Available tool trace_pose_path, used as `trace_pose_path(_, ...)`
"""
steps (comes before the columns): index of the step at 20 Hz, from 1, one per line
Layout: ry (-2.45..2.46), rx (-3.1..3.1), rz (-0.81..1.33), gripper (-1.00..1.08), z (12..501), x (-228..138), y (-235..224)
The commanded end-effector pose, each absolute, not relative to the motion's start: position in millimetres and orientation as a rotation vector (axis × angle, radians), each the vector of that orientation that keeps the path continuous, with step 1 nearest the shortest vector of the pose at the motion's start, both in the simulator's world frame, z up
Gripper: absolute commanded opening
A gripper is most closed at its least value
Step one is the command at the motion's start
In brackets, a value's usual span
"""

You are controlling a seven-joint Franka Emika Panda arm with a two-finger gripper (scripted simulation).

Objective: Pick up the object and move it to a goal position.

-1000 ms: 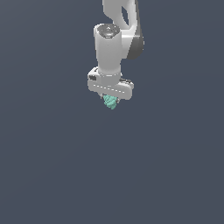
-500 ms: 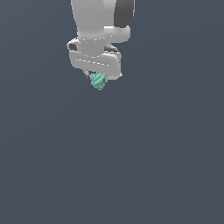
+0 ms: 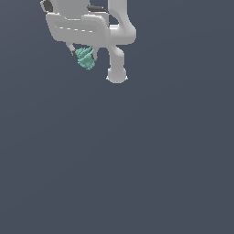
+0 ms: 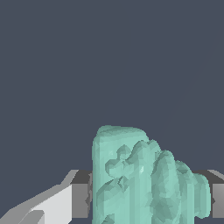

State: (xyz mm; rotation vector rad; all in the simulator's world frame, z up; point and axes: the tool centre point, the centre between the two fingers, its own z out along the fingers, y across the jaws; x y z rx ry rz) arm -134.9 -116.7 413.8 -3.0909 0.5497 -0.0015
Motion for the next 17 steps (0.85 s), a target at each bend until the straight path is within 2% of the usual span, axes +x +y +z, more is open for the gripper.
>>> trace_pose_path(1, 0.549, -3.092, 0.001, -1.0, 435, -139, -128)
trace_pose_path(9, 0.548, -3.093, 0.0, -1.0, 479, -145, -151)
trace_pose_path(17, 0.547, -3.094, 0.0, -1.0, 493, -146, -158)
